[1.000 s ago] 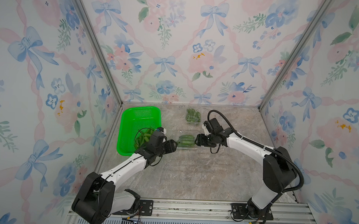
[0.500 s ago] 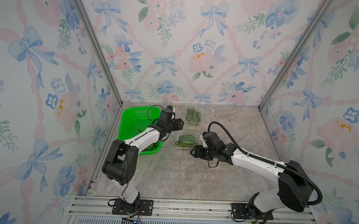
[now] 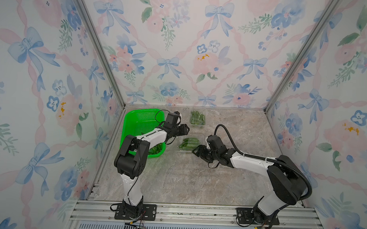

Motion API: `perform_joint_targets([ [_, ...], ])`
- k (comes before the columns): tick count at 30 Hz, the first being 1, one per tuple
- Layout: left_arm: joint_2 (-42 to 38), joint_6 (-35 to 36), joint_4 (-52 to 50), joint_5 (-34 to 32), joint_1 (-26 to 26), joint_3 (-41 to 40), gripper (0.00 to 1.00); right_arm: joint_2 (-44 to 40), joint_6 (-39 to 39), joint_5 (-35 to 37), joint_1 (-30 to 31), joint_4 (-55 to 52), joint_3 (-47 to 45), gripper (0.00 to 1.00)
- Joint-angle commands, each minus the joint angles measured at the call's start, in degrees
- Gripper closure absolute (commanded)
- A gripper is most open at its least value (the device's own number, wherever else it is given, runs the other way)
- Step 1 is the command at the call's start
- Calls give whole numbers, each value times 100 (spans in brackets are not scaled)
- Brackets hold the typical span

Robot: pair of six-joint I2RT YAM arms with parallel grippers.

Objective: Take small green peppers out of containers
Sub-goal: Adjust the packing box at the center of the board.

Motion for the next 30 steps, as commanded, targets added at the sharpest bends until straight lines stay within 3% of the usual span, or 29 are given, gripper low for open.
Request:
perform_joint_targets([
  [1, -89, 9, 71, 117, 19, -194, 42, 5, 134, -63, -146, 436, -107, 35],
  [14, -759, -266, 406, 223, -78, -1289, 43, 58, -95, -90, -677, 80, 219, 33],
  [30, -2068, -793, 592, 139, -449, -2736, 43, 1155, -1201, -286, -973, -1216, 1728, 33],
])
